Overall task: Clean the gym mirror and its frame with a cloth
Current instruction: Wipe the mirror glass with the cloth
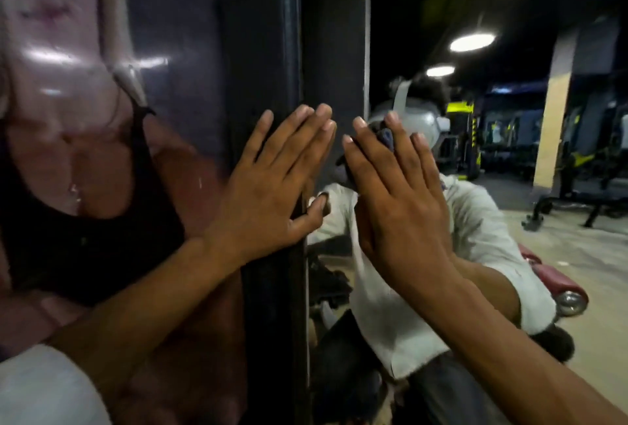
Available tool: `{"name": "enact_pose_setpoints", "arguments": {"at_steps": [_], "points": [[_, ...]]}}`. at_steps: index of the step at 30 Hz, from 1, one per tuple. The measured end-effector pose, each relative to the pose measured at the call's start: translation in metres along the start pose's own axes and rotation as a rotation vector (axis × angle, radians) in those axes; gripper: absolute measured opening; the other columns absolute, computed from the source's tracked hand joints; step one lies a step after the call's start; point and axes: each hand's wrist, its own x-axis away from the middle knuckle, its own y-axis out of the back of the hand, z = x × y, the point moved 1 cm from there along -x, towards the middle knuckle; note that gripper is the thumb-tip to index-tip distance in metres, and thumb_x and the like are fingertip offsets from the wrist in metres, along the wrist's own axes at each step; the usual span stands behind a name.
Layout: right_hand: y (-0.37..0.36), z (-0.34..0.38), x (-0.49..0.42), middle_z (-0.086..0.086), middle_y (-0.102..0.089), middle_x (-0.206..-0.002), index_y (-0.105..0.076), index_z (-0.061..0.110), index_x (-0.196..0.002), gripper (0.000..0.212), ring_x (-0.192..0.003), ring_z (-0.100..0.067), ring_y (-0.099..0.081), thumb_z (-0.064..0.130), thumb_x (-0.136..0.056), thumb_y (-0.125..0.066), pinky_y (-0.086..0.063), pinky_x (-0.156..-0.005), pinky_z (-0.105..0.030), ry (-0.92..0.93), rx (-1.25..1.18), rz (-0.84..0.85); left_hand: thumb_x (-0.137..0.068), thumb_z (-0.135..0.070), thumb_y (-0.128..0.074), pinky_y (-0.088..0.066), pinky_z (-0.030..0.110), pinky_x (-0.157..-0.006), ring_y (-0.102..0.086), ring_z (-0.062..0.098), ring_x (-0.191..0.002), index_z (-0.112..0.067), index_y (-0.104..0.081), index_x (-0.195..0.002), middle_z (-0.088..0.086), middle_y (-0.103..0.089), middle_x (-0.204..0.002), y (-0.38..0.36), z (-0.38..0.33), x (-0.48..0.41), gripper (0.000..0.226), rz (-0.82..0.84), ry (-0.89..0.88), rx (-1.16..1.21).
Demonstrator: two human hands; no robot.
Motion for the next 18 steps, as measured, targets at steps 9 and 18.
{"name": "enact_pose_setpoints", "arguments": {"at_steps": [9,18], "points": [[0.006,0.005,0.05,-0.007,-0.026,-0.173,-0.036,0.014,-0.162,0.06,-0.163,-0.027,-0.007,0.02,-0.103,-0.039,-0.006,-0.133,-0.046,0.09,0.159,0.003,-0.106,-0.055,-0.034,-0.015,0.054,-0.132,0.0,0.028,-0.166,-0.005,-0.013,-0.169,0.012,-0.005,-0.179,-0.005,-0.028,0.056,0.083,0.039,-0.009,-0.083],[0.032,-0.017,0.006,-0.009,-0.022,-0.173,-0.031,0.015,-0.164,0.058,-0.163,-0.027,-0.008,0.022,-0.107,-0.044,-0.009,-0.133,-0.047,0.156,0.192,0.105,-0.106,-0.052,-0.044,-0.007,0.049,-0.134,0.005,0.026,-0.166,-0.007,-0.007,-0.17,0.011,0.001,-0.179,-0.006,-0.033,0.074,0.087,0.066,0.014,-0.048]]}}
